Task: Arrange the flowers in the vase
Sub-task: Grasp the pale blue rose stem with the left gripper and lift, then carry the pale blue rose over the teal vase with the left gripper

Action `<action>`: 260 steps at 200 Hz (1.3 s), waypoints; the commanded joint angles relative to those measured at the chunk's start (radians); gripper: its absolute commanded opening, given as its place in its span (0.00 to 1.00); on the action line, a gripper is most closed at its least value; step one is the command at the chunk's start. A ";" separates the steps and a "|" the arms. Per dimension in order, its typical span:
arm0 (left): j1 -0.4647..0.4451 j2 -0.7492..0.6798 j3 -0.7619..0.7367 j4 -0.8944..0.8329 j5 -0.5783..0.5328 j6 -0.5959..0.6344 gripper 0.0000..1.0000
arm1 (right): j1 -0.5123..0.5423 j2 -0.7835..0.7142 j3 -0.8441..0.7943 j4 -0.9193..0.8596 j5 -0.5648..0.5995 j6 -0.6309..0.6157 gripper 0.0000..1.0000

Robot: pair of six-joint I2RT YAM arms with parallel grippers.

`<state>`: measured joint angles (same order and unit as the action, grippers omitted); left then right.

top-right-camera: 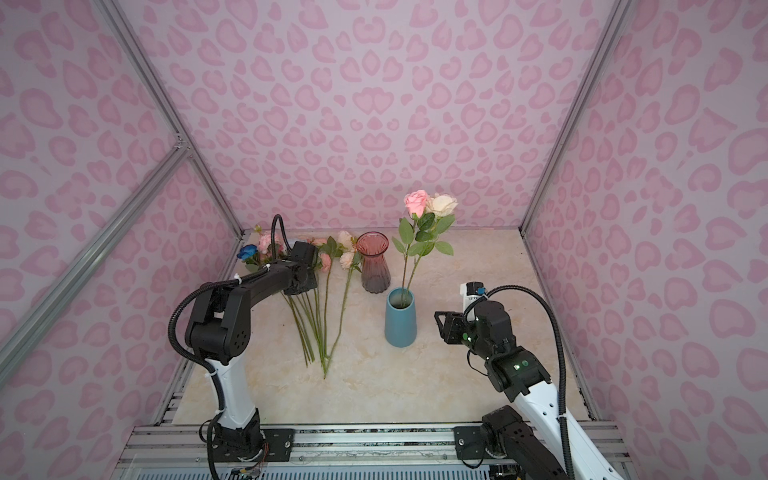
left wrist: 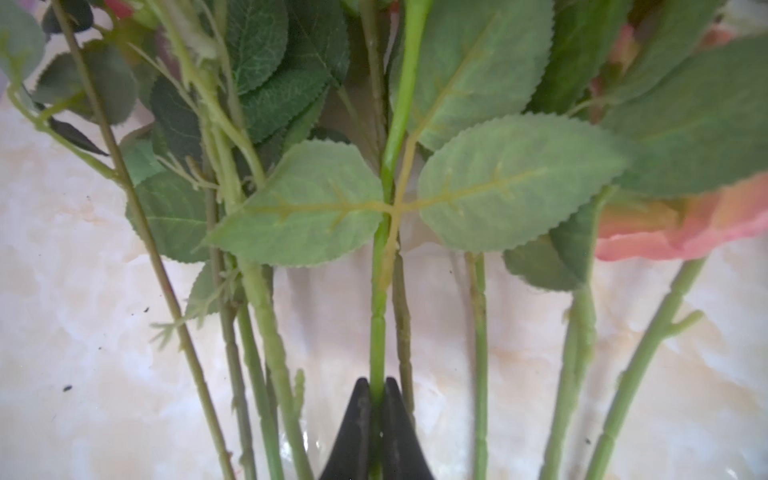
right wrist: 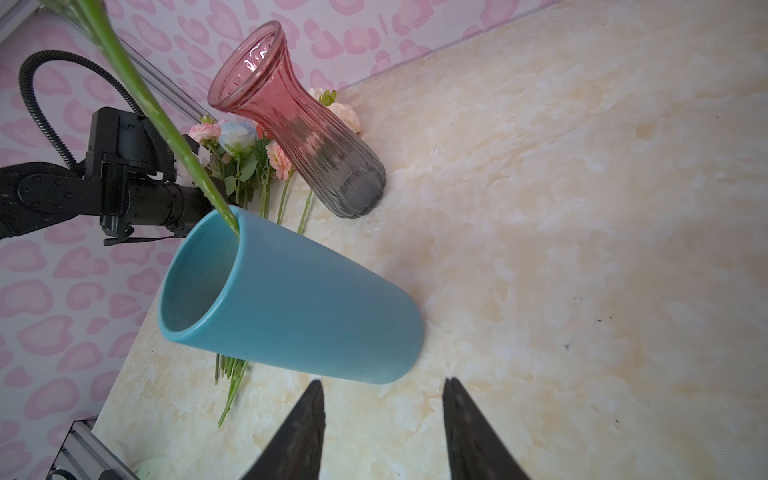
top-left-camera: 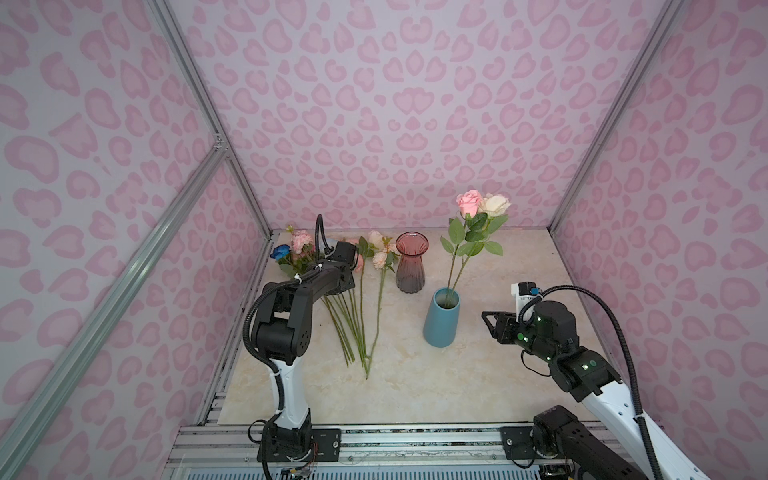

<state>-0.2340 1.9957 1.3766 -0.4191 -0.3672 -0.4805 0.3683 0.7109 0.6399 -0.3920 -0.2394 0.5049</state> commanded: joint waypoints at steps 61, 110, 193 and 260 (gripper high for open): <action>-0.009 -0.176 0.016 -0.037 0.126 0.022 0.03 | 0.001 -0.006 0.021 0.006 -0.001 0.018 0.47; -0.068 -0.451 -0.002 0.013 0.111 0.070 0.03 | 0.001 -0.014 0.025 0.045 -0.048 0.020 0.51; -0.351 -0.995 -0.344 0.721 0.235 0.157 0.03 | 0.000 -0.201 -0.031 0.080 -0.281 0.044 0.81; -0.564 -0.781 -0.277 1.279 0.197 0.316 0.03 | 0.000 -0.186 -0.008 0.073 -0.216 0.026 0.79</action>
<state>-0.7616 1.1427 1.0519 0.5583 -0.1608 -0.2531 0.3672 0.5182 0.6296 -0.3405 -0.4744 0.5392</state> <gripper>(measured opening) 0.083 0.790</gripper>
